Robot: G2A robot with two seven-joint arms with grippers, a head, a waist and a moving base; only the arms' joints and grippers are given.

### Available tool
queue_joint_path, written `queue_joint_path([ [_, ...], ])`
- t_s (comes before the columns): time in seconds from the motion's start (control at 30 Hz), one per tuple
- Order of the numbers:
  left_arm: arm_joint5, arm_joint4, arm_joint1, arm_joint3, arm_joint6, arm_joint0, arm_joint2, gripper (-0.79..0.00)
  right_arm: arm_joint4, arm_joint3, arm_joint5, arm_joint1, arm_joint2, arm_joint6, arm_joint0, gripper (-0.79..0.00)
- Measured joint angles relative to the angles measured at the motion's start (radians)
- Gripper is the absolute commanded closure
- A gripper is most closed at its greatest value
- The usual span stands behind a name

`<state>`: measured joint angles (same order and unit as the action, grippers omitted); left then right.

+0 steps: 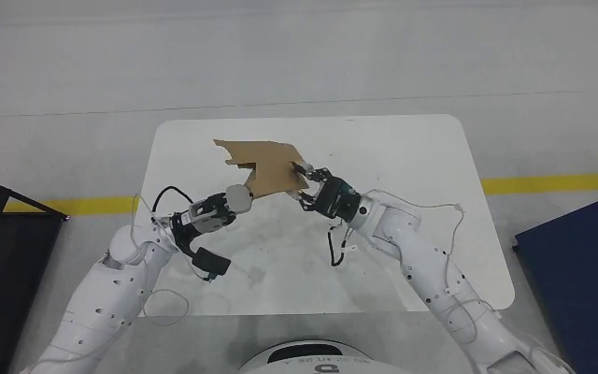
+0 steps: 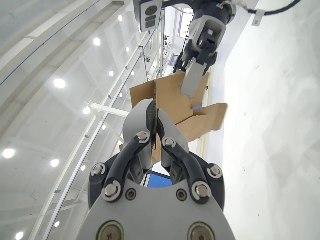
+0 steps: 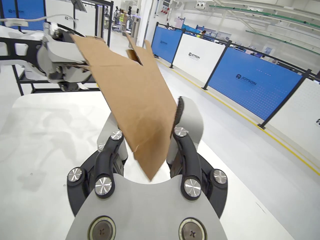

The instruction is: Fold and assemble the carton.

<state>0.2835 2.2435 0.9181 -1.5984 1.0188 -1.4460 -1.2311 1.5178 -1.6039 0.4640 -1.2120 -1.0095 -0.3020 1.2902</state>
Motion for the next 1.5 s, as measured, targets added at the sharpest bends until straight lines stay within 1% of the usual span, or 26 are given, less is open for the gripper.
queue_joint_path([
  [0.03, -0.001, 0.0, 0.0, -0.002, 0.0, -0.002, -0.002, -0.489, 0.003, -0.001, -0.004, 0.0, 0.001, 0.002, 0.001, 0.0],
  [0.07, -0.001, -0.007, 0.0, -0.006, -0.003, -0.005, -0.005, -0.785, 0.004, -0.001, -0.005, 0.0, 0.001, 0.002, 0.001, 0.0],
  [0.17, 0.002, -0.023, 0.0, -0.028, -0.008, -0.017, -0.02, -0.785, 0.014, -0.001, -0.004, 0.0, 0.001, -0.001, 0.003, 0.0],
  [0.27, 0.006, -0.052, -0.005, -0.057, -0.005, -0.037, -0.063, -0.785, 0.034, -0.01, -0.02, 0.003, -0.009, -0.007, 0.01, 0.0],
  [0.37, 0.029, -0.105, -0.014, -0.069, 0.009, -0.082, -0.146, -0.785, 0.052, -0.038, -0.039, 0.011, -0.042, -0.021, 0.029, 0.0],
  [0.47, 0.042, -0.157, -0.025, -0.063, 0.041, -0.147, -0.25, -0.785, 0.063, -0.071, -0.049, 0.02, -0.085, -0.031, 0.056, 0.0],
  [0.5, 0.045, -0.177, -0.029, -0.055, 0.058, -0.175, -0.294, -0.785, 0.058, -0.085, -0.055, 0.023, -0.104, -0.04, 0.065, 0.0],
  [0.6, 0.049, -0.227, -0.036, -0.031, 0.095, -0.229, -0.392, -0.785, 0.025, -0.116, -0.06, 0.028, -0.147, -0.077, 0.084, 0.0],
  [0.63, 0.05, -0.23, -0.037, -0.028, 0.099, -0.233, -0.406, -0.785, 0.01, -0.122, -0.062, 0.029, -0.158, -0.09, 0.088, 0.0],
  [0.73, 0.051, -0.228, -0.036, -0.028, 0.098, -0.232, -0.399, -0.785, -0.015, -0.137, -0.106, 0.029, -0.185, -0.11, 0.098, 0.0],
  [1.07, 0.051, -0.228, -0.036, -0.028, 0.097, -0.231, -0.398, -0.785, -0.019, -0.135, -0.107, 0.028, -0.187, -0.114, 0.101, 0.0],
  [1.13, 0.051, -0.228, -0.036, -0.028, 0.097, -0.231, -0.398, -0.785, -0.089, -0.13, -0.077, 0.025, -0.213, -0.151, 0.115, 0.0],
  [1.17, 0.051, -0.228, -0.036, -0.028, 0.097, -0.231, -0.398, -0.785, -0.151, -0.127, -0.045, 0.024, -0.228, -0.171, 0.12, 0.0],
  [1.23, 0.051, -0.228, -0.036, -0.028, 0.097, -0.231, -0.398, -0.785, -0.35, -0.109, 0.056, 0.025, -0.264, -0.198, 0.124, 0.0],
  [1.3, 0.051, -0.228, -0.036, -0.028, 0.098, -0.231, -0.398, -0.785, -0.545, -0.095, 0.156, 0.027, -0.285, -0.184, 0.12, 0.0],
  [1.43, 0.051, -0.228, -0.036, -0.028, 0.098, -0.231, -0.398, -0.785, -0.81, -0.088, 0.313, 0.029, -0.286, -0.13, 0.115, 0.0],
  [1.47, 0.051, -0.228, -0.036, -0.028, 0.098, -0.231, -0.398, -0.763, -0.863, -0.082, 0.342, 0.029, -0.283, -0.116, 0.115, 0.0],
  [1.5, 0.051, -0.228, -0.036, -0.028, 0.098, -0.231, -0.398, -0.785, -0.931, -0.074, 0.377, 0.029, -0.275, -0.098, 0.113, 0.0],
])
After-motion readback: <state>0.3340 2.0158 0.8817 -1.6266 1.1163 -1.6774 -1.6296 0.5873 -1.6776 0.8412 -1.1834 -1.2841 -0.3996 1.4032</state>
